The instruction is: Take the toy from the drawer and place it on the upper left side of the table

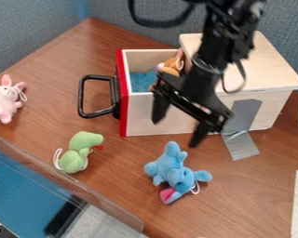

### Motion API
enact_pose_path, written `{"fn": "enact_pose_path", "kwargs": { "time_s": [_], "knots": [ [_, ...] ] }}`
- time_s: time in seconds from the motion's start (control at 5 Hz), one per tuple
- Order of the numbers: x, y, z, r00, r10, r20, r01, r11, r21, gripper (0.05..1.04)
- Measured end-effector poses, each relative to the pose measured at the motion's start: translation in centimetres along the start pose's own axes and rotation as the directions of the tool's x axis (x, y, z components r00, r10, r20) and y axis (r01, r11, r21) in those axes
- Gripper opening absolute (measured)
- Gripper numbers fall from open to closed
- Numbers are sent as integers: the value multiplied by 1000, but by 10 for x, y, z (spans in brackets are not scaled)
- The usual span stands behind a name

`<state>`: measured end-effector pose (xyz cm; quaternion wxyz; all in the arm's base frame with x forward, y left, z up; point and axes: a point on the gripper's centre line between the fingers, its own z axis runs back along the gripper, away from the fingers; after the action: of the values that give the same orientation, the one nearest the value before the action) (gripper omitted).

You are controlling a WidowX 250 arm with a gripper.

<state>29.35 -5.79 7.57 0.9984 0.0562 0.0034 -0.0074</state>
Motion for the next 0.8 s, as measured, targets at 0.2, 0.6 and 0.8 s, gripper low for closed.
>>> {"fn": "enact_pose_path", "kwargs": {
  "time_s": [0.2,0.6,0.8],
  "knots": [
    [10,20,14,998,39,43,-37,998,-50,1001],
    [44,63,19,979,132,153,-108,982,-156,1001],
    [59,68,9,972,173,157,-146,975,-165,1001]
  ]
}}
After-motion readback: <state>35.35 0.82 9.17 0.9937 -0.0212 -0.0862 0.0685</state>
